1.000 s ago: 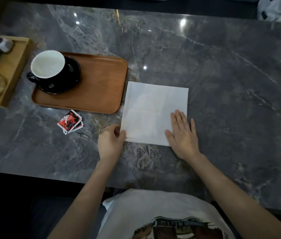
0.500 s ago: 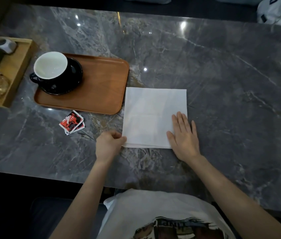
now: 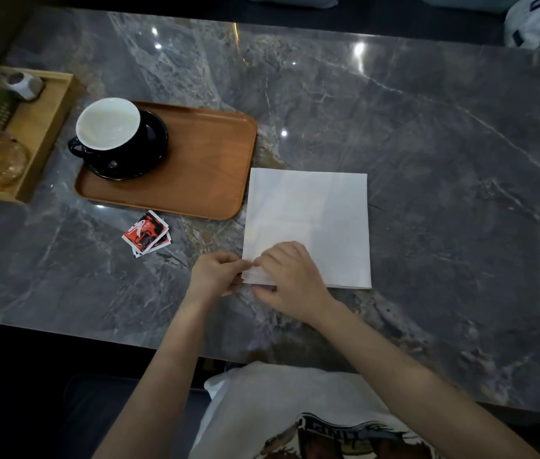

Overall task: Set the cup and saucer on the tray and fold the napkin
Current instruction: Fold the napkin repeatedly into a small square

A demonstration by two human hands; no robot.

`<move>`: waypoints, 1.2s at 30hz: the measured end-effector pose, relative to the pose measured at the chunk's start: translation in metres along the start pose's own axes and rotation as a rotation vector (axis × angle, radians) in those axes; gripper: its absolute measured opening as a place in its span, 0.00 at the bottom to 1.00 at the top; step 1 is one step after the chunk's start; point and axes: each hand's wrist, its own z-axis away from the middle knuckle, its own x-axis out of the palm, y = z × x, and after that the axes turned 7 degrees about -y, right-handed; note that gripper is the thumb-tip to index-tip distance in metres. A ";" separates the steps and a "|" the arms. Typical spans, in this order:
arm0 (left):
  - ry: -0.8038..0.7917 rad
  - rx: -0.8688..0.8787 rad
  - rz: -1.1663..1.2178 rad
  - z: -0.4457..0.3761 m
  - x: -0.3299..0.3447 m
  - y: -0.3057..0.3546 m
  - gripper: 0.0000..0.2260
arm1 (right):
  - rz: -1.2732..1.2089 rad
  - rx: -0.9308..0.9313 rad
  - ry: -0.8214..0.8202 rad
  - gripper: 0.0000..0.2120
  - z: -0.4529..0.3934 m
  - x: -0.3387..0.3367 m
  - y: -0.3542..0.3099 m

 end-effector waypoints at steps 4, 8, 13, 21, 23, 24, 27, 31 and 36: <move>-0.016 0.023 0.042 0.000 -0.001 -0.003 0.10 | -0.012 0.041 0.037 0.12 -0.004 0.012 -0.003; -0.020 0.081 0.070 0.000 -0.002 -0.006 0.09 | 0.038 0.018 0.113 0.09 0.001 0.017 -0.001; 0.012 0.118 0.075 -0.002 0.001 -0.009 0.16 | 0.048 0.003 0.245 0.08 0.002 0.016 -0.002; 0.012 0.207 -0.117 0.001 -0.001 -0.012 0.11 | 0.213 -0.071 0.174 0.11 0.000 0.022 0.003; 0.070 0.260 -0.270 0.004 0.000 -0.011 0.06 | 0.217 -0.038 0.095 0.12 0.000 0.024 0.002; 0.124 0.295 -0.372 0.005 0.001 -0.011 0.06 | 0.200 -0.021 0.062 0.13 0.001 0.024 0.001; 0.250 0.423 -0.595 0.007 0.008 -0.007 0.08 | 0.051 -0.003 -0.013 0.14 0.005 0.020 -0.003; 0.209 0.686 -0.849 -0.004 0.025 -0.005 0.17 | -0.202 0.110 0.025 0.16 0.009 0.009 0.006; 0.082 0.669 -1.151 -0.022 0.045 -0.016 0.26 | 0.077 0.316 -0.039 0.25 0.011 0.003 0.028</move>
